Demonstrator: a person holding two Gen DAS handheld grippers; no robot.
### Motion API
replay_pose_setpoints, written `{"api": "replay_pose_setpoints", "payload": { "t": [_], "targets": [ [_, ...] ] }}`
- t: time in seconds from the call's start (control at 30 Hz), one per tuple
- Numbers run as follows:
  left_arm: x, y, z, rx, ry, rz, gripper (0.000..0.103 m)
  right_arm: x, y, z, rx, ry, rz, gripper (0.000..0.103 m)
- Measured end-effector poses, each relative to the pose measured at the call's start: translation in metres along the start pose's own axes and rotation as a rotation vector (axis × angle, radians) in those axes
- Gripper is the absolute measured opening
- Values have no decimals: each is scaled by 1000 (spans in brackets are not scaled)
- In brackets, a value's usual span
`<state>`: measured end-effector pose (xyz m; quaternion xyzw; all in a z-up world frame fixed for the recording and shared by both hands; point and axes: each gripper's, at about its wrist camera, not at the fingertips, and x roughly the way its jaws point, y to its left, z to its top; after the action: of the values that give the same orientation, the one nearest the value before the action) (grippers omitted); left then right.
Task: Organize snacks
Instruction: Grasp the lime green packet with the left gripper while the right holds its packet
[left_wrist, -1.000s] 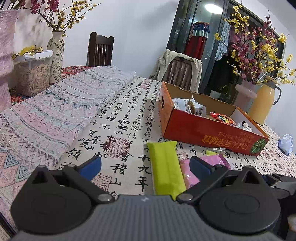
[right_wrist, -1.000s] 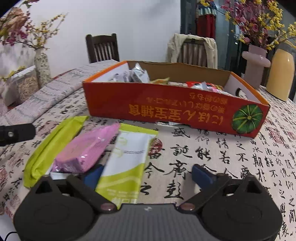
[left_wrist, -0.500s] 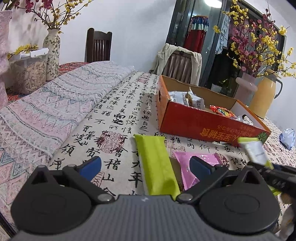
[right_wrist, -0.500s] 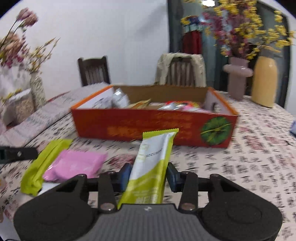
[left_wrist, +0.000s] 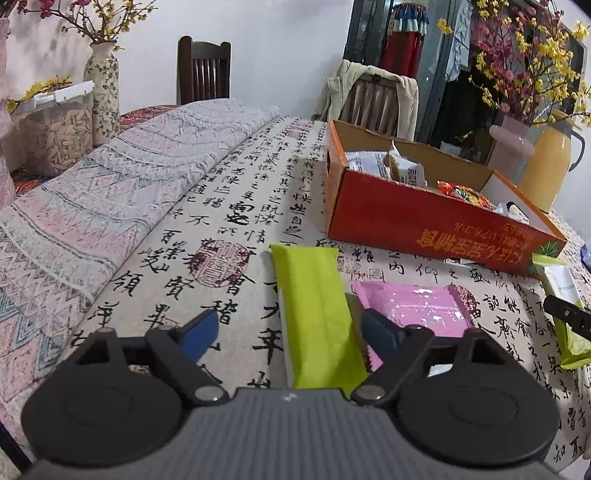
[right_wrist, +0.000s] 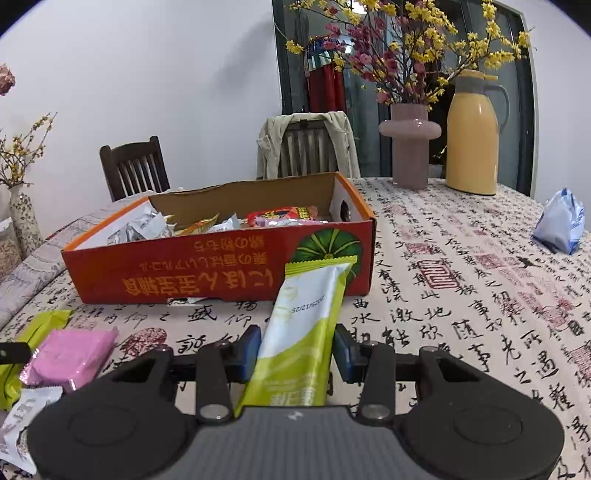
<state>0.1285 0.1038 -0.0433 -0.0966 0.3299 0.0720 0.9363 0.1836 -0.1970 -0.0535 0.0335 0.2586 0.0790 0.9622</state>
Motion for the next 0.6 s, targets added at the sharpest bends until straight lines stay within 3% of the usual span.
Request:
{"api": "replay_pose_setpoints", "payload": {
  "t": [0.2,0.27,0.3,0.6],
  "targets": [
    [5,-9,1,21,7,-4,64,-3,2,-3,-9,-2,21,41],
    [5,-11,1,23,5,-7,47,-3,2,-3,-9,-3,26,41],
    [5,-12,1,24,7,-13,43,-4,2,-4,-9,-3,27,41],
    [5,-13,1,29,8,-12,40,-5,4,-3,-10,-5,29,41]
  ]
}}
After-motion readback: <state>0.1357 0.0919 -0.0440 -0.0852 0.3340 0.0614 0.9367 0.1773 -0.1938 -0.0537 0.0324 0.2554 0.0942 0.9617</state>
